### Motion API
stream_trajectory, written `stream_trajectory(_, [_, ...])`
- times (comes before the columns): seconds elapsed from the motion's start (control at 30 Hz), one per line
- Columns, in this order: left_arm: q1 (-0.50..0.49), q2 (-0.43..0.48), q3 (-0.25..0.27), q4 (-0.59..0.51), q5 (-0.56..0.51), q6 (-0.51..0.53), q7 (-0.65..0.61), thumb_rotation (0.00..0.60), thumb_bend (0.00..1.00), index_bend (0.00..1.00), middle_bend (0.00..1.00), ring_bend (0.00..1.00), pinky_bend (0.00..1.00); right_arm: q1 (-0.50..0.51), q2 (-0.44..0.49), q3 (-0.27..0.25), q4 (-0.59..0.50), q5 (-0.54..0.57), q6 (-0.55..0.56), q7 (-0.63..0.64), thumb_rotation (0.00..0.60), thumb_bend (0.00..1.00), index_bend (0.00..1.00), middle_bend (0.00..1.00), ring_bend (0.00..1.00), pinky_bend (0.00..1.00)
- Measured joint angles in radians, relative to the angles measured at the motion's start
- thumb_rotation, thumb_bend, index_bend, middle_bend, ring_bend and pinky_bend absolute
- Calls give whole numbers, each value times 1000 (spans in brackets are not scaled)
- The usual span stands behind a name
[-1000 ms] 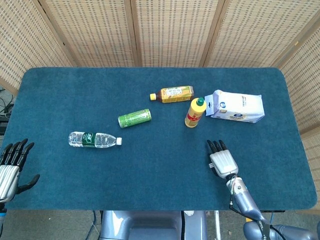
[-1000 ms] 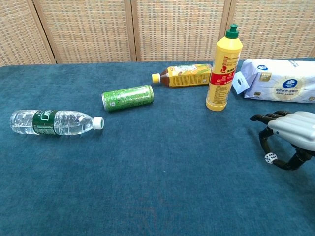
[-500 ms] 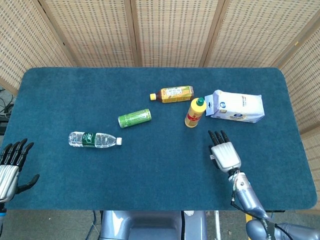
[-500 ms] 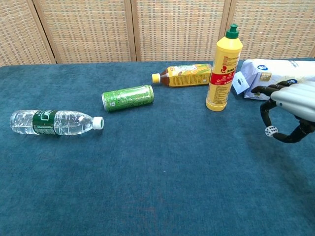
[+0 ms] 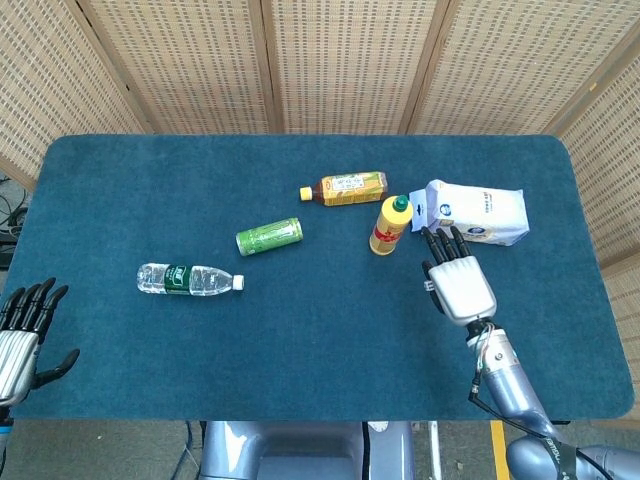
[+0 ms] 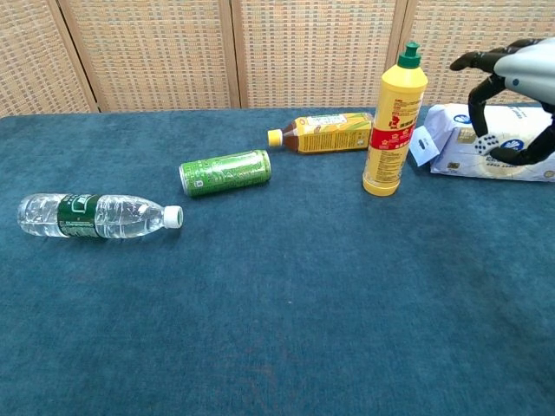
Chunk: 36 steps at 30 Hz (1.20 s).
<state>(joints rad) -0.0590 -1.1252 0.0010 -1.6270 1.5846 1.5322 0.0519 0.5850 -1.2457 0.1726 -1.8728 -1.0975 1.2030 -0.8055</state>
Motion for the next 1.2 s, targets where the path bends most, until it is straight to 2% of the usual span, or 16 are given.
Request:
stream_trajectory(0.47, [2,1,1,-1,4,5,1,600,285,0,0,0,0,14,27,10,-45,14,30,-4,600,377,519,16,0,0])
stream_trajectory(0.77, [3,2,0,0,5,8,-2,600,284,0,0,0,0,14,36,2,-67,21,39,-1,600,260,350,0,0,0])
stream_trajectory(1.2, [3,2,0,0,5,7,-5,600,285,0,0,0,0,-5,34,-23,-45,1,48,62,600,260,348,0,0,0])
